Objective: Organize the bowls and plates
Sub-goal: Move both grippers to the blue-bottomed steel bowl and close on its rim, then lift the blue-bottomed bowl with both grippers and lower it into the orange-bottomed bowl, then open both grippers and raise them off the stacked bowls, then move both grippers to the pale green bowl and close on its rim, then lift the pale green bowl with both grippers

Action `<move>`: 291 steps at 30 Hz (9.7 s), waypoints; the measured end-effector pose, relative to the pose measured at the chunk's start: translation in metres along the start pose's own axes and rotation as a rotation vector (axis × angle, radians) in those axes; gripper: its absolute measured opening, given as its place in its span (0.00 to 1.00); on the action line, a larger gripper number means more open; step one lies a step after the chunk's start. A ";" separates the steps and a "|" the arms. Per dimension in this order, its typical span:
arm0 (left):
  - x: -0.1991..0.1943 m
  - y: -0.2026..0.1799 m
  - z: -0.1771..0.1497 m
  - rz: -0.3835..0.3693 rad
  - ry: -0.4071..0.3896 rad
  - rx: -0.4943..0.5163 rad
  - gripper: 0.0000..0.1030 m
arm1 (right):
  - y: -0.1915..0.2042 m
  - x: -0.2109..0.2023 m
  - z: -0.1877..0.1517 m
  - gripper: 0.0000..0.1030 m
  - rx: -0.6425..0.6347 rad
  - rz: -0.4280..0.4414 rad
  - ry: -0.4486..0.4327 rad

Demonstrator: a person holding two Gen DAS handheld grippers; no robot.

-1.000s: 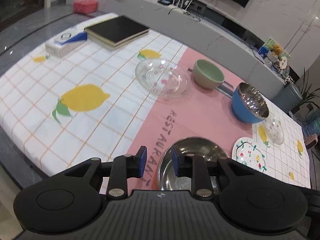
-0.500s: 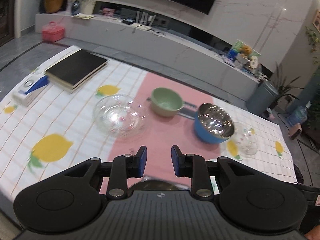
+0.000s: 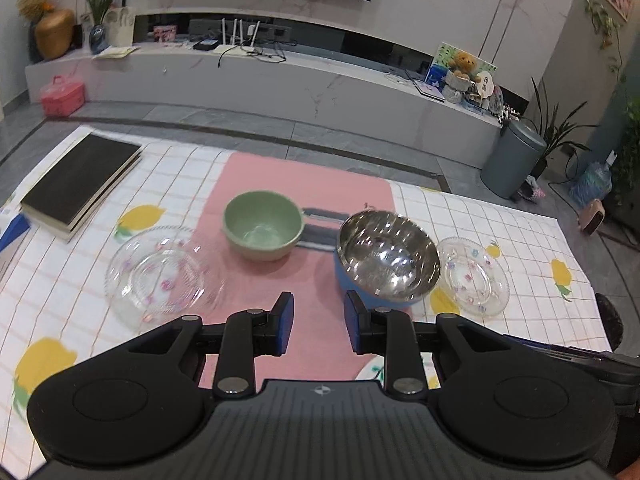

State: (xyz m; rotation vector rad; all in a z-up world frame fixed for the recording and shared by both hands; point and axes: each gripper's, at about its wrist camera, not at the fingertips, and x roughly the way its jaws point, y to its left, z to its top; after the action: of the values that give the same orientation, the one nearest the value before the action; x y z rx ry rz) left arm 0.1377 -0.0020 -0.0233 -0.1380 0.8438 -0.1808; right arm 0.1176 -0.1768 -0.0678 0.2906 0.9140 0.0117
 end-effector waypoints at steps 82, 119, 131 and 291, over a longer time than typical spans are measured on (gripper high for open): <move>-0.014 -0.016 0.015 0.068 0.020 -0.018 0.11 | 0.002 -0.014 0.004 0.14 0.192 0.203 0.051; -0.097 0.078 -0.099 0.121 0.097 -0.206 0.12 | 0.069 -0.050 -0.102 0.14 -0.020 0.301 0.218; -0.081 0.095 -0.113 0.111 0.181 -0.278 0.13 | 0.074 -0.031 -0.111 0.13 -0.032 0.259 0.273; -0.006 0.071 0.033 0.116 0.135 -0.066 0.08 | 0.111 0.025 0.020 0.12 0.045 0.241 0.212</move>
State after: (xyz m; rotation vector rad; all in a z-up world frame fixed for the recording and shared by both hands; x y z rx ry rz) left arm 0.1664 0.0706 -0.0109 -0.1398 0.9899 -0.0535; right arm 0.1609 -0.0721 -0.0478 0.4462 1.0855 0.2479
